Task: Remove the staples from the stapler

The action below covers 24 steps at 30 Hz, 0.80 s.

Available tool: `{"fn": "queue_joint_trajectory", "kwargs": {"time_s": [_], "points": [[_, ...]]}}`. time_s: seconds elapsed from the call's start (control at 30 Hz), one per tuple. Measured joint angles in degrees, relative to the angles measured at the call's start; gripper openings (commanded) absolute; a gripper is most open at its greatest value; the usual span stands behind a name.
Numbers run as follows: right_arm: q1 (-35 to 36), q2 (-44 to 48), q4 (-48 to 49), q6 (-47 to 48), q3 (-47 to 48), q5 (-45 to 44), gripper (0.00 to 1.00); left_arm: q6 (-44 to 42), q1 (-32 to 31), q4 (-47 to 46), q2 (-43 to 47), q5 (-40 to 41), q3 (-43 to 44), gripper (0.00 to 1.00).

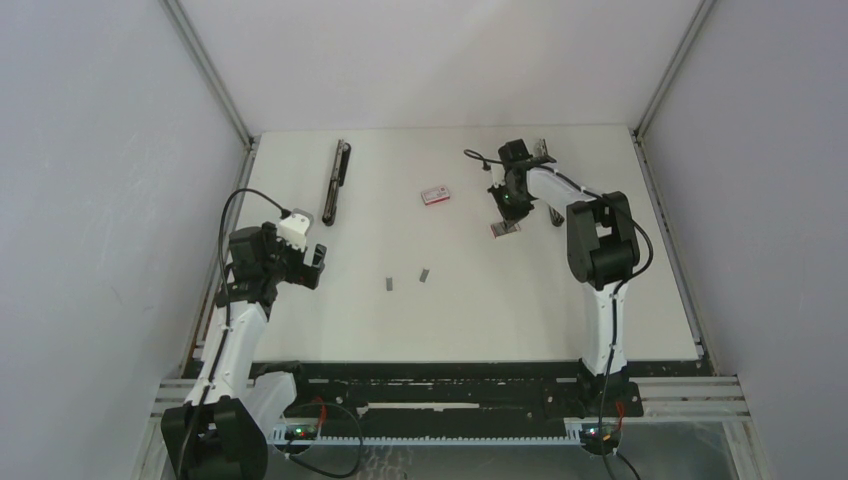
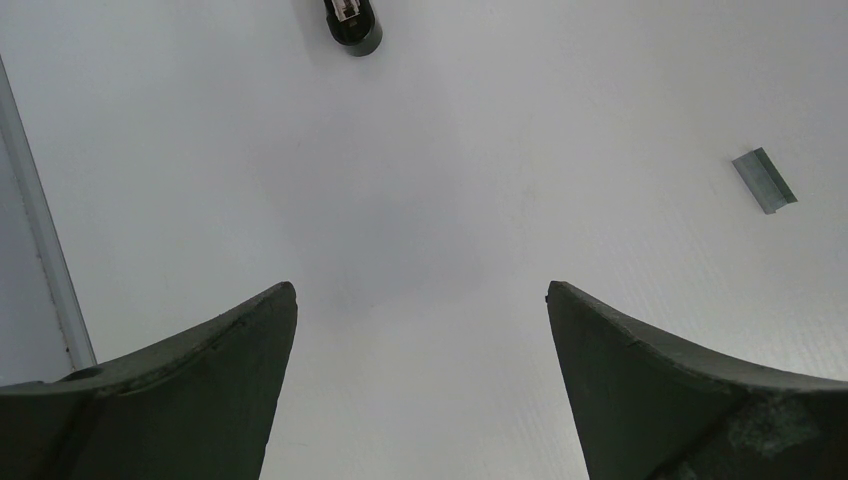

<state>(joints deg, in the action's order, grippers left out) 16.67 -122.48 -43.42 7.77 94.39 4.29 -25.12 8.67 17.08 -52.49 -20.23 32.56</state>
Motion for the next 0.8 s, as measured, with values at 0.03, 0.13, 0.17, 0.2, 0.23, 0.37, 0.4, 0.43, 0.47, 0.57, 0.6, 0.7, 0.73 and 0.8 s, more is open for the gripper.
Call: {"fn": "queue_joint_trajectory", "kwargs": {"time_s": [0.03,0.13,0.17,0.2,0.23,0.37,0.4,0.43,0.47,0.57,0.6,0.7,0.73,0.8], "points": [[0.07,-0.15,0.0,-0.04,0.0,0.0,0.0,0.02,0.0,0.0,0.0,0.0,0.0,1.0],[0.17,-0.57,-0.02,-0.13,0.0,-0.02,0.0,0.0,0.0,-0.02,0.0,0.0,0.0,1.0],[0.22,-0.68,-0.02,-0.15,0.0,-0.04,0.0,0.02,0.0,0.0,0.0,0.0,0.0,1.0],[0.28,-0.74,-0.02,-0.15,0.0,-0.07,0.0,0.02,0.0,0.0,0.0,0.0,0.0,1.0],[0.35,-0.76,-0.02,-0.15,0.0,-0.17,0.0,0.02,0.0,0.0,0.0,0.0,0.0,1.0],[0.59,-0.76,-0.02,-0.28,0.0,-0.2,0.04,0.0,0.0,0.0,0.0,-0.02,0.0,1.0],[0.63,-0.76,-0.02,-0.31,0.0,-0.22,0.05,0.0,0.0,0.0,0.0,-0.02,0.0,1.0],[0.66,-0.76,-0.02,-0.35,0.0,-0.22,0.06,0.02,0.0,0.0,0.0,-0.04,0.0,1.0],[0.68,-0.76,-0.02,-0.33,0.0,-0.22,0.07,0.0,0.0,0.0,0.0,-0.04,0.0,1.0],[0.7,-0.76,-0.02,-0.35,0.0,-0.22,0.08,0.0,0.02,0.0,0.0,-0.09,0.0,1.0],[0.7,-0.76,-0.02,-0.35,0.0,-0.22,0.08,0.0,0.02,0.0,0.0,-0.09,0.0,1.0],[0.7,-0.76,-0.07,-0.39,0.0,-0.24,0.09,0.0,0.09,0.0,0.0,-0.13,0.0,1.0],[0.7,-0.76,-0.07,-0.5,0.0,-0.22,0.1,0.02,0.11,0.0,0.0,-0.13,0.0,1.0],[0.7,-0.76,-0.09,-0.72,0.0,-0.2,0.13,0.02,0.11,0.0,0.0,-0.13,0.0,1.0]]}}
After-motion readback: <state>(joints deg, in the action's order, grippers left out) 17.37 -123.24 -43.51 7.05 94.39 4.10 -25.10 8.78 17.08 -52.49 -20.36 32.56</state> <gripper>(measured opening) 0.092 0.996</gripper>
